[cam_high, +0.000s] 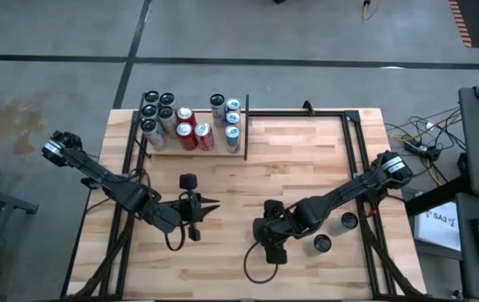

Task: Place canned beverage on shelf
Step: Put the left white and blue soda can on the shelf aligned with the other white and blue soda cans

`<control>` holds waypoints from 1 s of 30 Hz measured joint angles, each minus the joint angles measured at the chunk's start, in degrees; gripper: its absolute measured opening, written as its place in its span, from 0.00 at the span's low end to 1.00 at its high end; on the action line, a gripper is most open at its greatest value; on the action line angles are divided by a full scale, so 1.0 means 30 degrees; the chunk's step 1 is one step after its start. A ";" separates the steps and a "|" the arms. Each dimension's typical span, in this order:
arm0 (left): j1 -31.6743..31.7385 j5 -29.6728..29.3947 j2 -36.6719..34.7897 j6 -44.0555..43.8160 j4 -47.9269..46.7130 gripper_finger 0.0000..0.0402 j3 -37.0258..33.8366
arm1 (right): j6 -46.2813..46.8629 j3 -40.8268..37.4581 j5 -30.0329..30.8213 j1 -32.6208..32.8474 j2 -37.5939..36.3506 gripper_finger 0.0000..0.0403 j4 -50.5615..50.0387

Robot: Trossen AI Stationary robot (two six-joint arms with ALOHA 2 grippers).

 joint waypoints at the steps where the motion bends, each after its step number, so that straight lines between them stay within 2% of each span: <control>1: 0.0000 0.0024 -0.0082 0.0321 -0.0007 0.10 0.0000 | -0.0128 0.0000 -0.0137 -0.0086 -0.0015 0.59 0.0042; 6: -0.0022 0.0556 -0.1058 0.1877 -0.0548 0.10 0.0000 | -0.1653 0.0501 -0.0441 -0.0586 -0.0074 0.59 0.0008; 11: -0.0025 0.5032 -0.2298 0.3199 -0.0639 0.10 -0.0336 | -0.4608 0.1782 -0.0270 -0.1483 -0.0199 0.59 0.0273; 13: -0.0036 0.6074 -0.2587 0.3236 0.0027 0.10 -0.0757 | -0.6110 0.2175 -0.0263 -0.1933 -0.0199 0.59 0.0240; 16: -0.0029 0.6213 -0.2660 0.2804 0.1858 0.10 -0.1795 | -0.8252 0.2562 0.0150 -0.2591 -0.0199 0.59 0.0342; 19: -0.0007 0.6198 -0.2531 0.2583 0.3782 0.10 -0.3073 | -1.0405 0.2630 0.1376 -0.3185 -0.0199 0.59 0.0413; 23: 0.0141 0.5381 -0.2628 0.1824 0.6078 0.10 -0.4502 | -1.2606 0.2623 0.2033 -0.3849 -0.0017 0.59 0.1259; 25: 0.0257 0.4614 -0.2745 0.1308 0.6366 0.10 -0.4825 | -1.3519 0.2623 0.2013 -0.4037 -0.0007 0.59 0.2076; 30: 0.0423 0.4566 -0.2732 0.0364 0.6060 0.14 -0.5333 | -1.5267 0.2623 0.1988 -0.4225 -0.0010 0.59 0.3348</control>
